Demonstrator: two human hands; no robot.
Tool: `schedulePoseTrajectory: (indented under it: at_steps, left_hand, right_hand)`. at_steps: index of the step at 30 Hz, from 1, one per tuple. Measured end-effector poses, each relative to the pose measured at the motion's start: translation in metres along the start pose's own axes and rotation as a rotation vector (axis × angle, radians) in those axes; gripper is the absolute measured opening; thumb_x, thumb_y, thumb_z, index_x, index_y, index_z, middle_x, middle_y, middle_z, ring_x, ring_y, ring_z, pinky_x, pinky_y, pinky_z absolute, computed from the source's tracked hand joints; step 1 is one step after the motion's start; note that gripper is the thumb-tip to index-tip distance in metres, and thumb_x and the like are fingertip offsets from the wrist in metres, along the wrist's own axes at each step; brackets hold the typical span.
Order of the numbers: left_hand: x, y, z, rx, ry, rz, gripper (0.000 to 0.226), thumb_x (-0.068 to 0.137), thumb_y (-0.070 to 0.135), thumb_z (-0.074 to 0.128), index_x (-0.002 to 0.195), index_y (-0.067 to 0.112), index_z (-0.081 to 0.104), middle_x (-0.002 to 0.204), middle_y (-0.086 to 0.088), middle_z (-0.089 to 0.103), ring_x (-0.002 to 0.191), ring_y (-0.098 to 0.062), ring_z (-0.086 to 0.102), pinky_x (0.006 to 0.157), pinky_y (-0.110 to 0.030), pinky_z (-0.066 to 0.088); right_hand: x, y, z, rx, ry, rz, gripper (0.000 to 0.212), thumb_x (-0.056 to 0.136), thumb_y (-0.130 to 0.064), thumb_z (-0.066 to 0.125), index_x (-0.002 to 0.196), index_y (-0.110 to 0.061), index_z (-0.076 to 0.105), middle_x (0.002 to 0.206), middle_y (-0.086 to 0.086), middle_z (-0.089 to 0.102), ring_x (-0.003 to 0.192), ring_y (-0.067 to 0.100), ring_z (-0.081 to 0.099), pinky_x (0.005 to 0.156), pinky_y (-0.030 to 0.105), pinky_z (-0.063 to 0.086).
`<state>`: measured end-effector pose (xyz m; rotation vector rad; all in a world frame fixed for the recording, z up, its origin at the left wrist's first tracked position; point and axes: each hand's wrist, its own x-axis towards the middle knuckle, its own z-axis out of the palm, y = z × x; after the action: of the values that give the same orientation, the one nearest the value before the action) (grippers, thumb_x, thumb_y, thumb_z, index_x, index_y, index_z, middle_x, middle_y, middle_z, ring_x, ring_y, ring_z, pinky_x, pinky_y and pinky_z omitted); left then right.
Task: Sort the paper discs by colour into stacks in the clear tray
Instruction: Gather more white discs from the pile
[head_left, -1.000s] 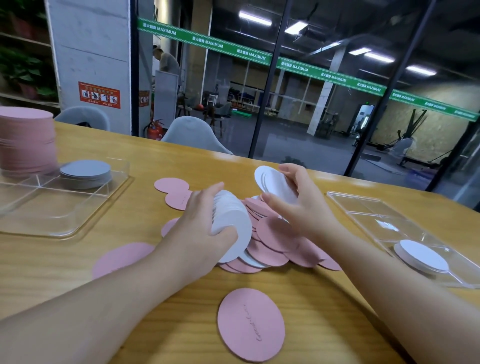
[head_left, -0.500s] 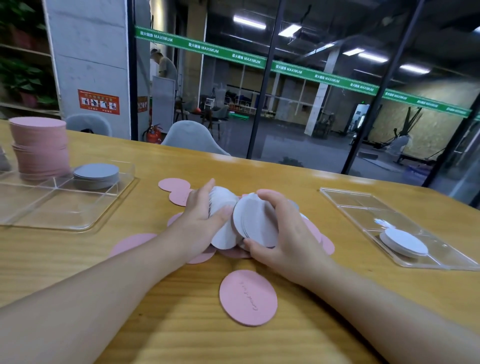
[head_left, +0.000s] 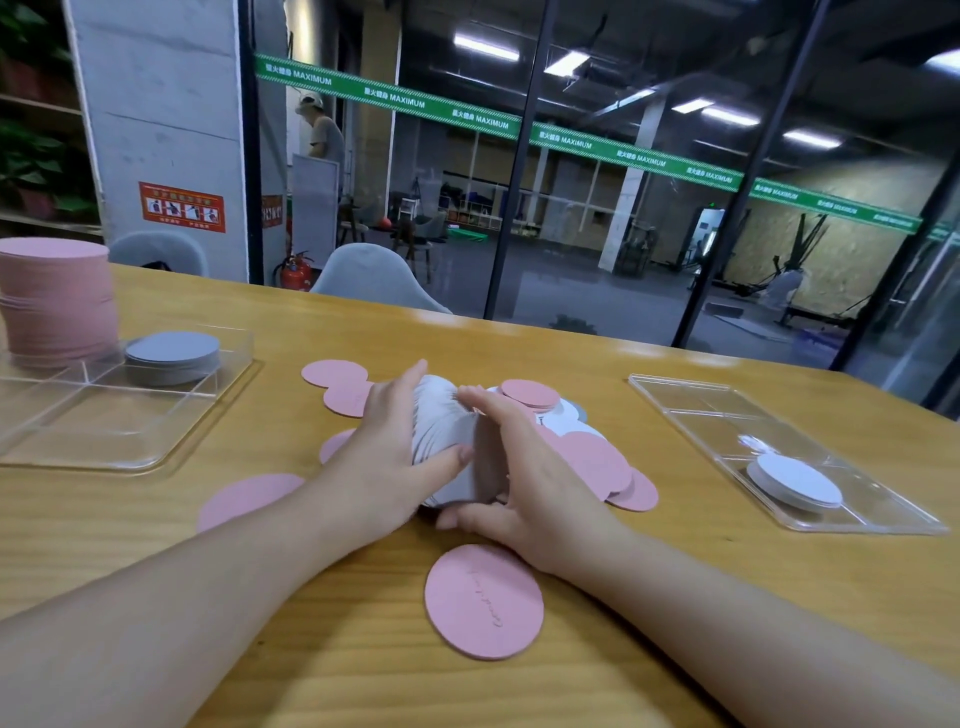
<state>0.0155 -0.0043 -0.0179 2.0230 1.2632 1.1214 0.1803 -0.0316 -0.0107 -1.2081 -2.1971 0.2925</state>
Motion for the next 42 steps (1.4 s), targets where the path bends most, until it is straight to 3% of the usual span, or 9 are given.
schedulePoseTrajectory:
  at_steps: [8, 14, 16, 18, 23, 28, 32, 36, 42]
  left_hand:
    - [-0.005, 0.005, -0.003, -0.115, -0.015, 0.024, 0.085, 0.084, 0.025, 0.067, 0.147, 0.034, 0.011, 0.133, 0.021, 0.021, 0.125, 0.007, 0.023, 0.1, -0.014, 0.019]
    - [-0.007, 0.008, -0.003, 0.074, -0.107, 0.077, 0.081, 0.092, 0.03, 0.054, 0.148, 0.033, -0.004, 0.13, 0.022, 0.011, 0.113, 0.016, 0.013, 0.09, -0.007, 0.013]
    - [-0.007, 0.008, -0.005, 0.083, -0.113, 0.064, 0.083, 0.088, 0.043, 0.053, 0.148, 0.033, -0.004, 0.128, 0.023, 0.012, 0.116, 0.012, 0.015, 0.093, -0.01, 0.014]
    - [-0.005, 0.005, -0.006, 0.09, -0.12, 0.054, 0.093, 0.073, 0.059, 0.045, 0.148, 0.034, -0.003, 0.125, 0.025, 0.012, 0.119, 0.009, 0.016, 0.097, -0.015, 0.017]
    - [-0.005, 0.001, -0.005, 0.062, -0.106, 0.042, 0.089, 0.07, 0.058, 0.043, 0.147, 0.039, 0.001, 0.122, 0.03, 0.015, 0.118, 0.009, 0.02, 0.098, -0.02, 0.021]
    - [-0.004, 0.0, -0.005, 0.024, -0.104, 0.035, 0.087, 0.071, 0.057, 0.043, 0.147, 0.04, 0.002, 0.125, 0.031, 0.015, 0.118, 0.01, 0.019, 0.097, -0.02, 0.021]
    - [-0.002, -0.002, -0.004, 0.017, -0.091, 0.035, 0.087, 0.071, 0.056, 0.043, 0.146, 0.04, 0.002, 0.125, 0.031, 0.015, 0.119, 0.01, 0.019, 0.097, -0.02, 0.021]
    - [-0.001, -0.004, -0.004, 0.014, -0.096, 0.037, 0.09, 0.069, 0.062, 0.043, 0.146, 0.042, 0.002, 0.121, 0.036, 0.014, 0.119, 0.012, 0.019, 0.097, -0.02, 0.022]
    - [-0.001, -0.003, -0.003, 0.007, -0.079, 0.029, 0.087, 0.071, 0.055, 0.043, 0.147, 0.039, 0.004, 0.125, 0.032, 0.014, 0.121, 0.011, 0.018, 0.098, -0.02, 0.021]
  right_hand:
    - [-0.005, 0.004, -0.001, -0.124, -0.04, 0.066, 0.089, 0.087, -0.043, 0.06, 0.15, -0.022, 0.001, 0.154, -0.014, 0.014, 0.14, 0.002, 0.01, 0.113, 0.037, 0.028]
    - [-0.008, -0.001, -0.002, -0.004, -0.149, 0.062, 0.082, 0.092, -0.026, 0.055, 0.15, -0.019, -0.002, 0.146, -0.011, 0.028, 0.13, 0.0, 0.03, 0.106, 0.013, 0.027]
    - [-0.01, 0.001, -0.005, -0.009, -0.172, 0.055, 0.081, 0.093, -0.023, 0.053, 0.15, -0.018, -0.004, 0.147, -0.019, 0.019, 0.128, -0.014, 0.018, 0.1, -0.002, 0.015]
    - [-0.011, 0.003, -0.008, 0.001, -0.167, 0.044, 0.073, 0.094, -0.023, 0.05, 0.15, -0.023, 0.004, 0.15, -0.025, 0.012, 0.13, -0.018, 0.009, 0.105, 0.0, 0.01]
    - [-0.005, 0.021, -0.021, 0.22, 0.142, 0.09, 0.043, 0.089, -0.015, 0.04, 0.123, -0.041, 0.041, 0.119, -0.026, 0.057, 0.112, -0.01, 0.05, 0.093, 0.011, 0.037]
    - [-0.003, 0.057, -0.048, -0.012, 0.396, 0.315, 0.026, 0.092, -0.011, 0.049, 0.109, -0.03, 0.053, 0.096, -0.012, 0.06, 0.08, 0.005, 0.055, 0.061, 0.017, 0.043]
    - [-0.004, 0.065, -0.058, 0.143, 0.223, 0.654, 0.027, 0.091, -0.033, 0.056, 0.116, -0.023, 0.054, 0.094, -0.007, 0.052, 0.051, 0.01, 0.056, 0.036, 0.02, 0.044]
    - [0.0, 0.064, -0.067, 0.118, 0.014, 0.744, 0.051, 0.083, -0.045, 0.065, 0.126, -0.024, 0.048, 0.113, -0.006, 0.047, 0.066, 0.012, 0.058, 0.042, 0.019, 0.046]
    - [-0.004, 0.068, -0.093, -0.06, -0.162, 0.64, 0.025, 0.079, -0.042, 0.071, 0.098, -0.027, 0.061, 0.091, -0.012, 0.06, 0.073, 0.001, 0.055, 0.062, 0.018, 0.04]
